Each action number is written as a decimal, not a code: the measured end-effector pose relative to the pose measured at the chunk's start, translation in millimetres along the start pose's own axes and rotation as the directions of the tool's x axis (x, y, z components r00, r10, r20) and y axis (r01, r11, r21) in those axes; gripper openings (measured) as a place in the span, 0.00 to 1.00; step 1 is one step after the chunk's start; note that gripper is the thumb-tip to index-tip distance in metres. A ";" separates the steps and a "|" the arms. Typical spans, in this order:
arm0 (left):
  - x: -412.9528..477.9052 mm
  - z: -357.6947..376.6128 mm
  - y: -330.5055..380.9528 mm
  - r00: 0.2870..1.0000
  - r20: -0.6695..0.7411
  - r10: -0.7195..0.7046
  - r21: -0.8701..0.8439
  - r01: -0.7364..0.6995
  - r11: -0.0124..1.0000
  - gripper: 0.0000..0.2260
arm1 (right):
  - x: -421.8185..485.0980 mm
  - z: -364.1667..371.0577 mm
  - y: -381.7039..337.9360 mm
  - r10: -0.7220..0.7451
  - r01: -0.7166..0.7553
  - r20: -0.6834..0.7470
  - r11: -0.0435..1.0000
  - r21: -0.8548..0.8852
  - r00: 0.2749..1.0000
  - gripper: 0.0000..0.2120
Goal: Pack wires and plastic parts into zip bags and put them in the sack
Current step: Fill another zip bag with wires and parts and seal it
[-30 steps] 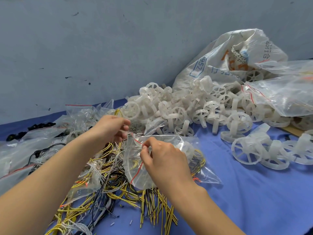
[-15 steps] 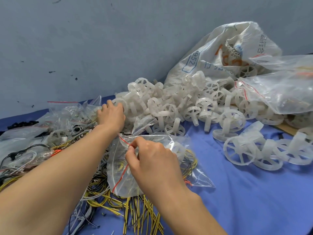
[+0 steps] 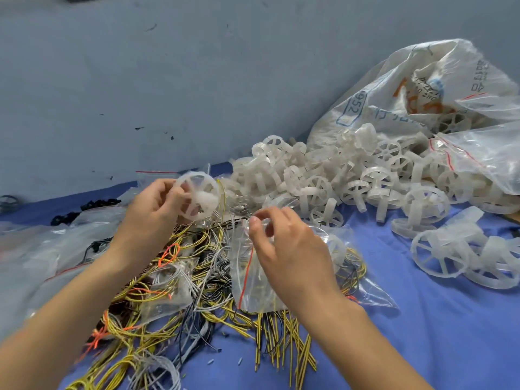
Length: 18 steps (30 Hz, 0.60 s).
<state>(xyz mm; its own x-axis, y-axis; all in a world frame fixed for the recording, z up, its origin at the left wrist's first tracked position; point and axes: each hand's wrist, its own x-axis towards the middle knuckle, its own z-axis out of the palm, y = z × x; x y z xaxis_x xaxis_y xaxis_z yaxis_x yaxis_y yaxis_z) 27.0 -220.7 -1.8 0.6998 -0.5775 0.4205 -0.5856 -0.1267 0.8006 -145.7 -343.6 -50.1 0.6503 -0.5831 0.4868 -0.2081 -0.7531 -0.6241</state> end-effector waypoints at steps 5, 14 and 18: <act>-74.2 -26.8 -16.4 0.934 0.347 -0.084 -0.388 0.225 0.894 0.13 | -3.9 12.2 -27.5 -0.097 -0.058 0.250 0.835 0.548 0.963 0.17; -83.5 -22.6 -31.3 0.939 0.172 -0.297 -0.544 0.342 0.766 0.12 | -2.2 32.3 -47.2 -0.047 -0.053 0.178 0.854 0.518 0.983 0.08; -85.2 -24.3 -25.3 0.947 0.203 -0.249 -0.484 0.318 0.815 0.14 | -6.1 36.6 -45.8 -0.120 0.146 -0.122 0.961 0.235 0.985 0.07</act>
<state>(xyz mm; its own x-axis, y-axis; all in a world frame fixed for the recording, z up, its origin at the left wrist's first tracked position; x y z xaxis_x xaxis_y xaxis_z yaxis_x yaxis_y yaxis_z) -7.9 -148.7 -47.4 0.7253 -0.6792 0.1120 -0.0565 0.1034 0.9930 -113.5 -294.4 -46.8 0.5765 -0.5215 0.6290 0.0670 -0.7370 -0.6725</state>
